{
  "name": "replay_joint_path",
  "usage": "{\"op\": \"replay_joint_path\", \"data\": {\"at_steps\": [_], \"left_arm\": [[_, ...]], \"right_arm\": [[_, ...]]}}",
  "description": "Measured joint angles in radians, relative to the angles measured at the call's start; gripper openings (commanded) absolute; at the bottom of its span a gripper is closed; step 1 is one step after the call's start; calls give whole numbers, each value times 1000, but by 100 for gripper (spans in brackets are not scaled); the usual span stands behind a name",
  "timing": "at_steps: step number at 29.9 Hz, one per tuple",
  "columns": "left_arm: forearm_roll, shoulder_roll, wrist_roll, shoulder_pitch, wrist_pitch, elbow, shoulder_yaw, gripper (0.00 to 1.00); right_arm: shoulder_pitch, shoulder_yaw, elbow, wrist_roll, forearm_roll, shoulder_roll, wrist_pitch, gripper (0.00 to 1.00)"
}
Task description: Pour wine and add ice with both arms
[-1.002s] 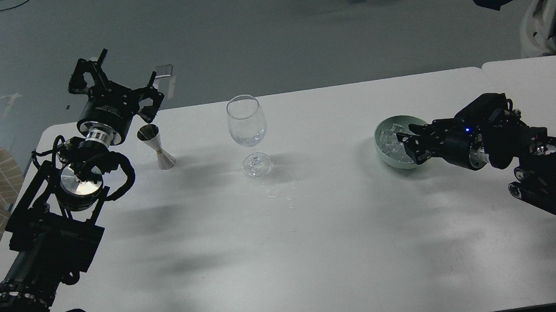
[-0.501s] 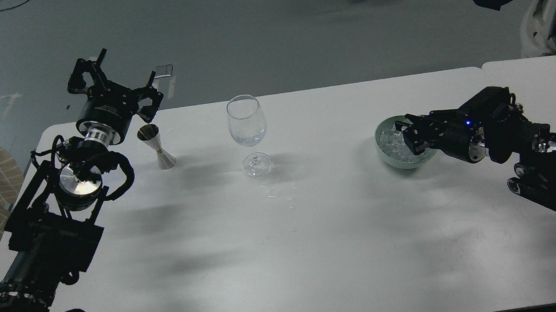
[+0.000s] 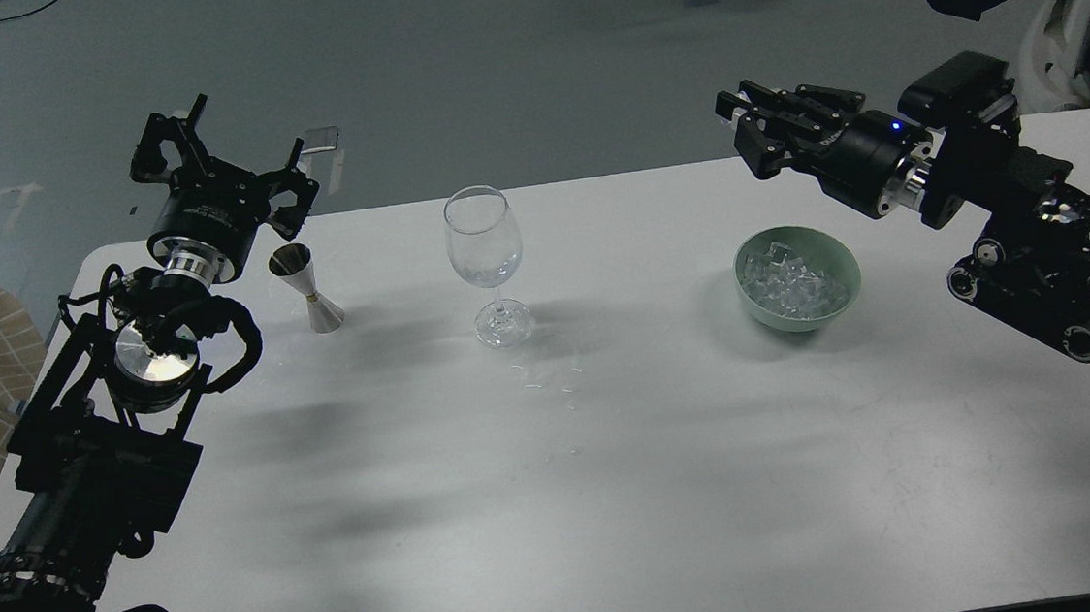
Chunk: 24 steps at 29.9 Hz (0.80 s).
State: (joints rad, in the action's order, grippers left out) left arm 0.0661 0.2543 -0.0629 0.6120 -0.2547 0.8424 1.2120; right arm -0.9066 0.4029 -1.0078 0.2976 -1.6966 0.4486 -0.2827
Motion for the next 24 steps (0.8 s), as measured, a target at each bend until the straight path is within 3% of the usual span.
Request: {"op": "replay_joint_path", "data": {"at_steps": [11, 24], "left_arm": [[-3, 18, 1, -4, 0, -1, 13, 97], [-3, 13, 0, -3, 0, -2, 12, 97]], "right_arm": [[-57, -5, 36, -13, -14, -291, 12, 22], [-60, -46, 119, -14, -15, -376, 13, 22]]}}
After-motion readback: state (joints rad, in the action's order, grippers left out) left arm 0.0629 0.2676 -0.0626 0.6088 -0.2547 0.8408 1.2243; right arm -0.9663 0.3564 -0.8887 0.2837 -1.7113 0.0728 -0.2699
